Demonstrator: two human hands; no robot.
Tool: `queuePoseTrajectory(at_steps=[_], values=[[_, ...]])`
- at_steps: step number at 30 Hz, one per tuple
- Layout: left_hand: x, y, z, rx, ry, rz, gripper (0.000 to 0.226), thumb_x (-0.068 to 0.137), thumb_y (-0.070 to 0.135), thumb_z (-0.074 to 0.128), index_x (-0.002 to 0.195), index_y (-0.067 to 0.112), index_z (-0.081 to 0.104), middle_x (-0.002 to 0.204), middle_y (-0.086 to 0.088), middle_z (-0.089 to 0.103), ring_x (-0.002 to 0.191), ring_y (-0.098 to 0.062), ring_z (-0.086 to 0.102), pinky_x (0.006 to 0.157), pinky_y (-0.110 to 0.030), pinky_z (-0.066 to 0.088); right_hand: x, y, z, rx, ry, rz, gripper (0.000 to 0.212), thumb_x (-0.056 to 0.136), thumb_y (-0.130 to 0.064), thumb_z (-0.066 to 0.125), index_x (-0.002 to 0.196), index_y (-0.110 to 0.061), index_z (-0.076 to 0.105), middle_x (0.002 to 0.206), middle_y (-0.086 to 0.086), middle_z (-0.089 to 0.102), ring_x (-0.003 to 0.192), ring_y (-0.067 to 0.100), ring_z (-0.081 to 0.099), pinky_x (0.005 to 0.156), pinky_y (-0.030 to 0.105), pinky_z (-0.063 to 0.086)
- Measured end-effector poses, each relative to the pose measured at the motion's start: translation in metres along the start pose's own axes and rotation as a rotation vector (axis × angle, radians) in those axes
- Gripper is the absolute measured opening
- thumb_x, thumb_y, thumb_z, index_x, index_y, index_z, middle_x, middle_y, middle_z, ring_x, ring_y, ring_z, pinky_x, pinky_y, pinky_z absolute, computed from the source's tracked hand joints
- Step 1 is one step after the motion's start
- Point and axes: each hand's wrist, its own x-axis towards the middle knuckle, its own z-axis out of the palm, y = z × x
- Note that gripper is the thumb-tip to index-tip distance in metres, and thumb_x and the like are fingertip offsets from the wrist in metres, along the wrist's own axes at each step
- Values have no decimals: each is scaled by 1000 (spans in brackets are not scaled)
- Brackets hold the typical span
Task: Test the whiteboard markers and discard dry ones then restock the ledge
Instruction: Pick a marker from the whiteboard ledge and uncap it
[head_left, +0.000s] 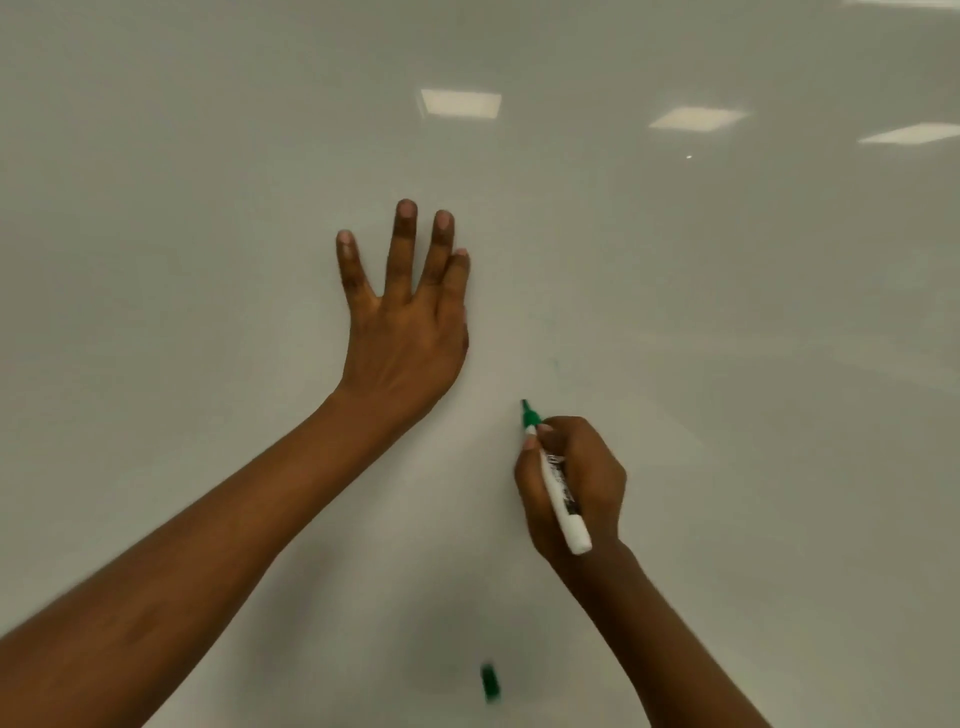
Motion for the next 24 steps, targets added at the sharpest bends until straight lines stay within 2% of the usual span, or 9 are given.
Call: queuePoseTrajectory(at_steps=[2,4,6,9,14,19,22,24], values=[[-10,3,-2,-1,5,-8,50,95,17,49,141,4,32,150,-25,29,135,-53,24,102,-70,8,-4,-9,-4,98,-38,73,13,85,-20,60,74,-14,59,63,-5,58,55,8,56,50,28,47],[-25,6,-8,-30,-27,-19,51,95,25,47,141,7,35,151,-25,28,135,-55,22,103,-70,9,-4,-14,-20,242,-2,151,10,83,-14,62,73,-15,58,61,-5,57,56,4,55,51,15,41],[-44,15,-15,-89,-75,-38,52,92,33,47,138,10,40,151,-24,28,135,-56,20,104,-71,10,-6,-19,-31,271,-14,125,11,82,-10,63,74,-14,57,65,-11,59,59,0,56,52,8,38],[-67,33,-25,-162,-128,-12,54,88,40,45,133,9,47,150,-25,29,134,-57,19,104,-72,11,-8,-23,-34,243,-35,126,17,83,-10,65,73,-21,56,71,-16,60,62,-1,57,54,10,41],[-88,51,-27,-182,-163,-6,53,86,45,46,127,10,52,149,-25,33,134,-57,23,105,-71,10,-16,-16,-37,209,-68,91,12,83,-7,66,76,-1,59,77,-17,61,64,0,57,56,13,42],[-110,70,-25,-249,-125,40,53,86,45,49,125,9,46,143,-27,40,130,-58,28,103,-74,17,-41,-11,-49,186,-105,83,10,84,-8,66,78,-5,60,80,-18,61,65,2,59,57,14,43],[-120,82,-25,-279,-111,21,58,86,45,50,129,8,40,142,-29,40,129,-60,28,103,-74,17,-53,-10,-57,155,-84,84,12,85,-18,64,80,-8,60,78,-11,62,66,7,61,55,17,45],[-125,89,-25,-284,-116,17,62,85,44,52,132,7,37,141,-30,40,130,-60,27,103,-74,16,-60,-8,-62,123,-65,91,21,84,-25,62,81,-4,62,79,-7,63,66,9,61,55,14,44]])
